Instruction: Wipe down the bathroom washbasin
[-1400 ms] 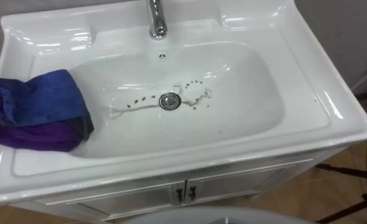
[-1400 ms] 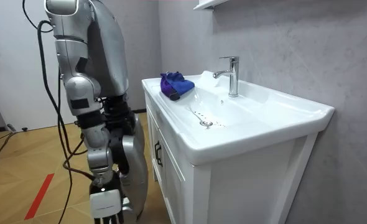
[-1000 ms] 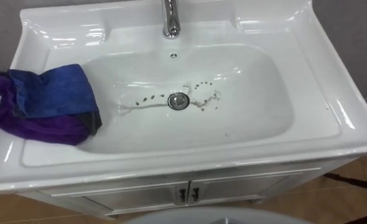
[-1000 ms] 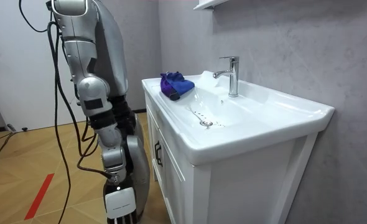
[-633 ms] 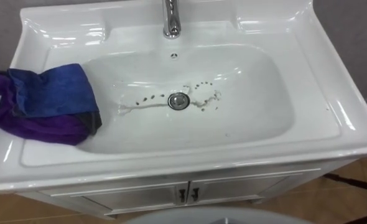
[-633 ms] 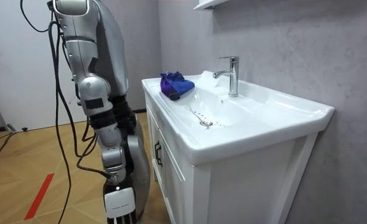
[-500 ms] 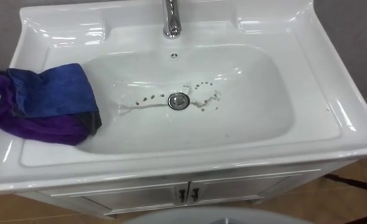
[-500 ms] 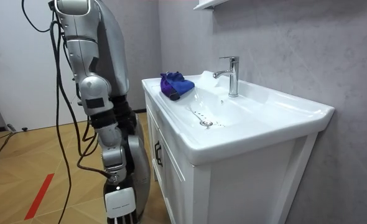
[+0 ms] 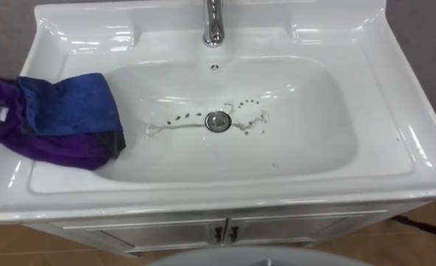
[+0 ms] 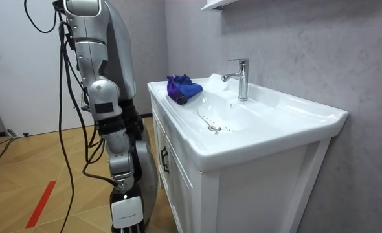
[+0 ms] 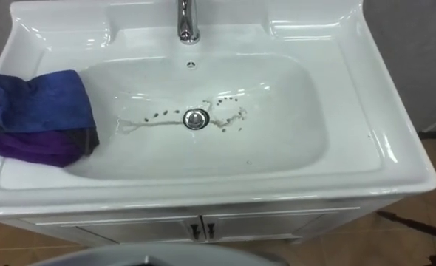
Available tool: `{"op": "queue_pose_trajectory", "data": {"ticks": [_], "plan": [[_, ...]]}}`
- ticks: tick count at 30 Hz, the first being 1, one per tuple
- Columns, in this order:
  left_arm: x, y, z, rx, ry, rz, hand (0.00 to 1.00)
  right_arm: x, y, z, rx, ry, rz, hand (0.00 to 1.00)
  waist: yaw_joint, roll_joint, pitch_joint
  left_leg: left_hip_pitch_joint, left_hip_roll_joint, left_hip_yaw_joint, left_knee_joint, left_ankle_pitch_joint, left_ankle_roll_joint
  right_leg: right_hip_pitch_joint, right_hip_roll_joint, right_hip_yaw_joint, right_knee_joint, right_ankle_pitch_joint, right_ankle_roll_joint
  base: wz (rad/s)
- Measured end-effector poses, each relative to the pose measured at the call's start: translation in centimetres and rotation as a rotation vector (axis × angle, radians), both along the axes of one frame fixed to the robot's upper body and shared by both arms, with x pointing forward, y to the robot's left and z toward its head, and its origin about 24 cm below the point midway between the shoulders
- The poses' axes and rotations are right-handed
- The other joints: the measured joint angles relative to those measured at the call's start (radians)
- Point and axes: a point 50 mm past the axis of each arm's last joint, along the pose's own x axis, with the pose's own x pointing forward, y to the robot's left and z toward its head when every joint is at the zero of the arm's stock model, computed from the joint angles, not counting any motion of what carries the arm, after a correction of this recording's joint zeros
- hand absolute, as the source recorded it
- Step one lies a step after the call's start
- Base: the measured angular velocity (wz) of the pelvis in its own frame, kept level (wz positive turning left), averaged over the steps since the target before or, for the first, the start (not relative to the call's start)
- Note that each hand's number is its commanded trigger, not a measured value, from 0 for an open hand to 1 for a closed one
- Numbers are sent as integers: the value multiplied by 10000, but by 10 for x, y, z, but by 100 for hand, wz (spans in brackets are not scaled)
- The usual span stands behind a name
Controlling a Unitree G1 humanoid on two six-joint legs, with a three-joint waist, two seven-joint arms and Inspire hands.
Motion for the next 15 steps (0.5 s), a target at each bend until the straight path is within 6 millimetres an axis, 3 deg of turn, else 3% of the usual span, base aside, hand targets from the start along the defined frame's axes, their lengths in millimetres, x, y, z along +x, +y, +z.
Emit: {"op": "queue_pose_trajectory", "data": {"ticks": [5,7,10,14,15], "plan": [[-7,6,3,861,-377,2445,0,-1,-3,1,-98,67,-56,0,225,39,4,-8,-4,-38,-32,0,0,-11,-11,-23,-21,-16,-1,3],[-12,11,5,1326,-471,3430,0,-2,-4,1,-144,76,-63,0,297,121,-37,-15,-6,-89,-32,0,0,-3,-10,-87,-30,-15,-1,6],[-14,24,11,2295,-996,5247,0,-7,-10,3,-347,122,-366,0,688,214,-54,1,-8,-145,-25,0,0,20,-12,-102,4,-14,-2,0],[-20,38,19,3653,-1042,6857,0,0,-27,7,-983,-130,-258,0,1143,421,-7,-2,-30,-164,-26,0,1,-7,-39,-98,53,-20,7,0],[-22,43,22,4030,-1027,7152,0,4,-31,8,-1095,-304,-270,0,1261,518,-31,-17,-29,-168,-34,0,1,-10,-36,-95,29,-19,7,8]]}}
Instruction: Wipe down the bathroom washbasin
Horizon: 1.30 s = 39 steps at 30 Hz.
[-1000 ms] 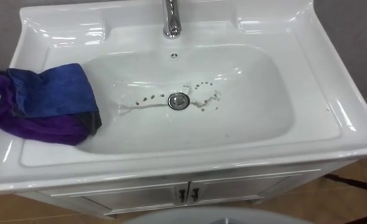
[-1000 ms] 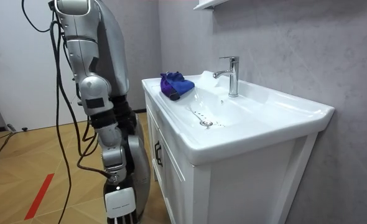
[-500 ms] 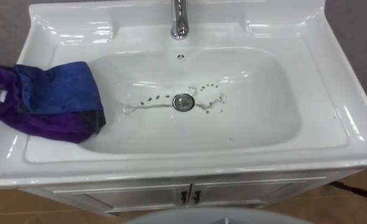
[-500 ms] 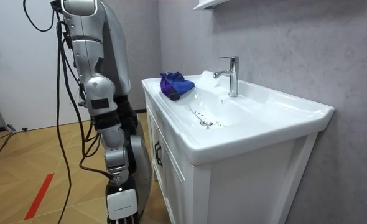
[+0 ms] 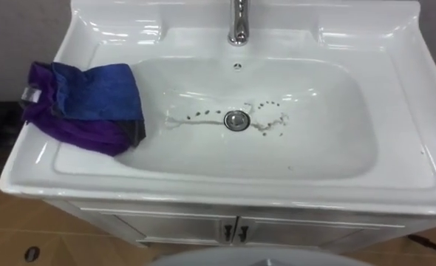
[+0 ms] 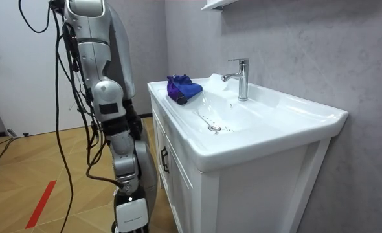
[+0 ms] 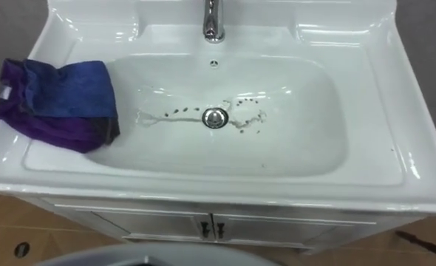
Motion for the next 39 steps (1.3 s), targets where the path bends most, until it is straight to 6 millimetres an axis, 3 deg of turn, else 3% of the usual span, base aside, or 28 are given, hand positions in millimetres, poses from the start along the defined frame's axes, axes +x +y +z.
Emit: {"op": "queue_pose_trajectory", "data": {"ticks": [5,10,13,16,19,24,32,38,39], "plan": [[-3,25,18,2051,-162,986,0,10,-5,2,-284,-599,124,0,171,112,-34,-124,-17,-216,-46,10,1,-57,-14,-177,-5,-8,-1,13],[15,43,36,3826,-800,1306,0,19,-9,3,-418,-1111,316,0,448,88,-86,-247,-81,-253,28,39,40,-212,-85,-230,125,-19,19,1],[36,57,53,5125,-1534,1407,0,22,-10,4,-553,-1507,372,0,458,138,-132,-275,-141,-296,27,55,66,-208,-161,-370,114,-25,44,7],[51,66,68,6105,-2127,1468,0,22,-11,5,-579,-1677,212,0,464,137,-127,-274,-143,-294,18,54,67,-208,-165,-357,87,-24,47,-1],[77,77,96,7462,-3374,1353,0,23,-11,5,-497,-1869,-46,0,554,203,-154,-279,-135,-231,24,54,67,-231,-154,-267,102,-24,46,-8],[104,89,136,9808,-4163,273,0,27,-10,5,-380,-2129,54,0,559,234,-167,-307,-139,-204,27,56,70,-337,-156,-237,147,-23,46,-1],[138,92,191,12595,-5302,-1651,0,27,-9,5,-287,-2443,132,0,415,296,-142,-346,-125,-186,1,57,71,-374,-122,-159,104,-22,45,-1],[157,85,224,13759,-6677,-2268,0,31,-9,6,-176,-2652,110,0,-4,346,-70,-381,-126,-226,12,57,71,-358,-118,-185,81,-20,50,0],[160,83,229,13855,-6963,-2321,0,32,-9,6,-178,-2700,125,0,-43,366,-26,-339,-126,-213,9,57,71,-318,-114,-174,77,-20,50,0]]}}
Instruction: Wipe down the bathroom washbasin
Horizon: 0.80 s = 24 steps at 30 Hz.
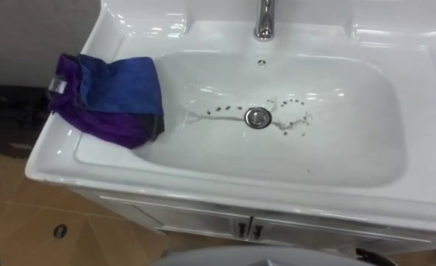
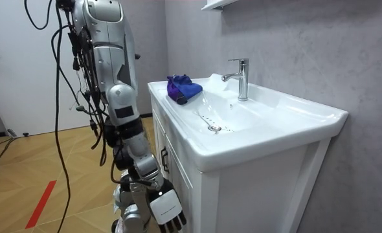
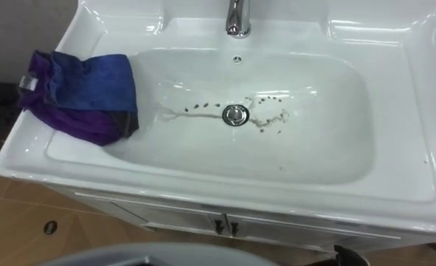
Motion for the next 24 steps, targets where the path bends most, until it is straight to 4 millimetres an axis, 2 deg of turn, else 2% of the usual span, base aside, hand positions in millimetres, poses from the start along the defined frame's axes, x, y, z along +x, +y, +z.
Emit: {"op": "queue_pose_trajectory", "data": {"ticks": [6,11,13,18,24], "plan": [[8,-6,9,735,197,-498,0,-2,0,0,86,42,20,0,-281,-54,58,48,10,48,-13,0,0,78,33,33,-161,10,7,-3],[21,-22,13,1864,1069,-1463,0,-7,2,-1,368,300,58,0,-249,-112,59,151,49,261,-93,0,-1,88,96,279,-179,14,7,-11],[26,-27,17,2335,1342,-1788,0,-7,2,-1,432,326,85,0,-353,-138,42,180,48,348,-96,0,-1,80,99,372,-177,15,8,-17],[33,-35,13,2493,1896,-2446,0,-10,1,-1,492,375,-6,0,-561,-146,13,367,74,522,-212,0,-1,117,145,586,-182,22,10,-13],[46,-55,2,2942,2834,-3629,0,-14,3,-2,590,547,193,0,-979,-236,55,542,87,606,-243,0,-1,324,168,643,-328,78,23,-4]]}}
